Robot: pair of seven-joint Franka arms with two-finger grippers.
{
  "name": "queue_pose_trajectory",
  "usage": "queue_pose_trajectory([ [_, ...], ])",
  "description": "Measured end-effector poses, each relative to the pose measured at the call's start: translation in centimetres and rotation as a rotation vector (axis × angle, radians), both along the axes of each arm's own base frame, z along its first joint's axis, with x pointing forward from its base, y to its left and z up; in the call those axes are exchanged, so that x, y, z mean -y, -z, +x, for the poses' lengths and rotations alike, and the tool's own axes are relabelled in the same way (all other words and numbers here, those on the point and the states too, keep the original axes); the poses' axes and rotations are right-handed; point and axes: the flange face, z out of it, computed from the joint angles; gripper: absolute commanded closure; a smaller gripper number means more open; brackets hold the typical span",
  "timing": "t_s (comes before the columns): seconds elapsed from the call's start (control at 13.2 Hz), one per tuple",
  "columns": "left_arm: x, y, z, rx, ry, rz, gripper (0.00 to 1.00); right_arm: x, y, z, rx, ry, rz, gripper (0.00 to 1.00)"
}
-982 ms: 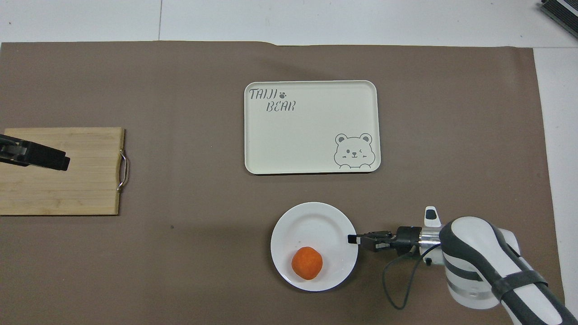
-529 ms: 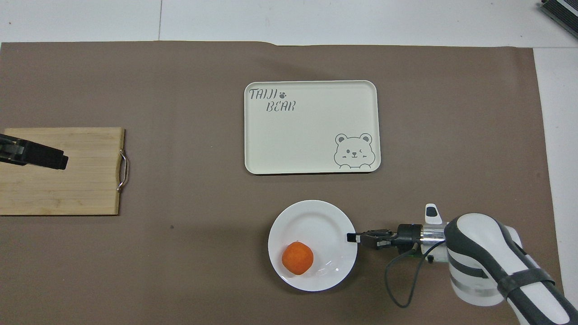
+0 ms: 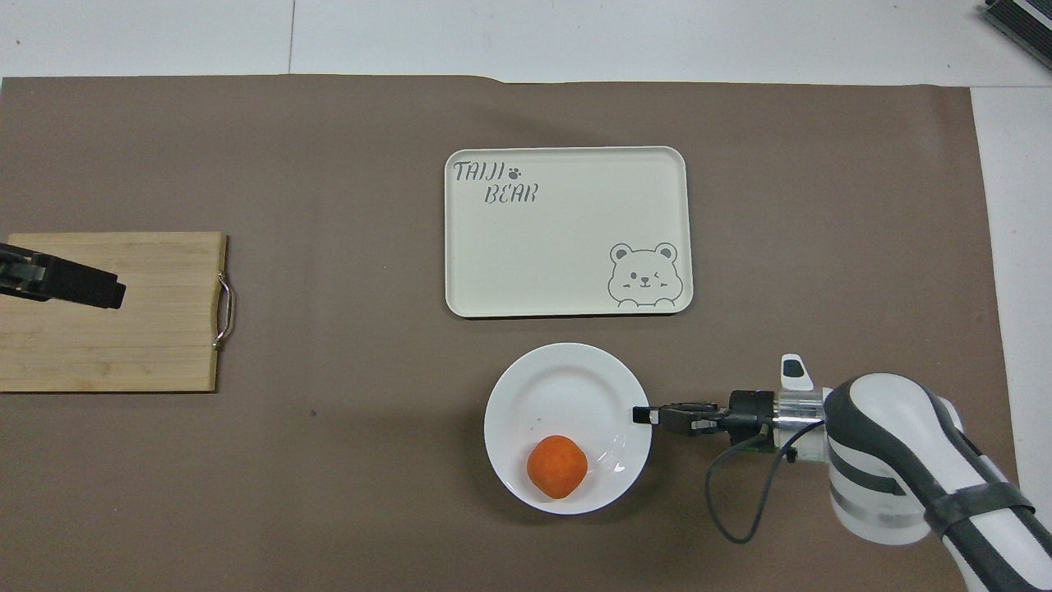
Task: Place orange and plate with both arms
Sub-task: 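Drag the plate with the right gripper toward the cream tray, then slide the plate onto the cream tray with the right gripper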
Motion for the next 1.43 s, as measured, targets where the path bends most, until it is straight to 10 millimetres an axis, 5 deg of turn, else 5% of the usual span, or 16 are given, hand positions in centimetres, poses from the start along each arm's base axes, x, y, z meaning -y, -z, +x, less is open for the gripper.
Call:
queue_pose_trajectory([
  [0.53,-0.9,-0.2,-0.1,0.003,-0.017,-0.001,0.0,-0.3,-3.0,3.0,-0.036,0.04,0.019,1.0],
  [0.83,-1.0,-0.2,-0.1,0.003,-0.018,-0.001,0.0,1.5,-3.2,5.0,-0.055,0.058,-0.018,1.0],
  [1.43,-0.9,-0.2,-0.1,0.003,-0.016,-0.001,0.0,3.8,-3.8,12.8,-0.089,0.112,-0.071,1.0],
])
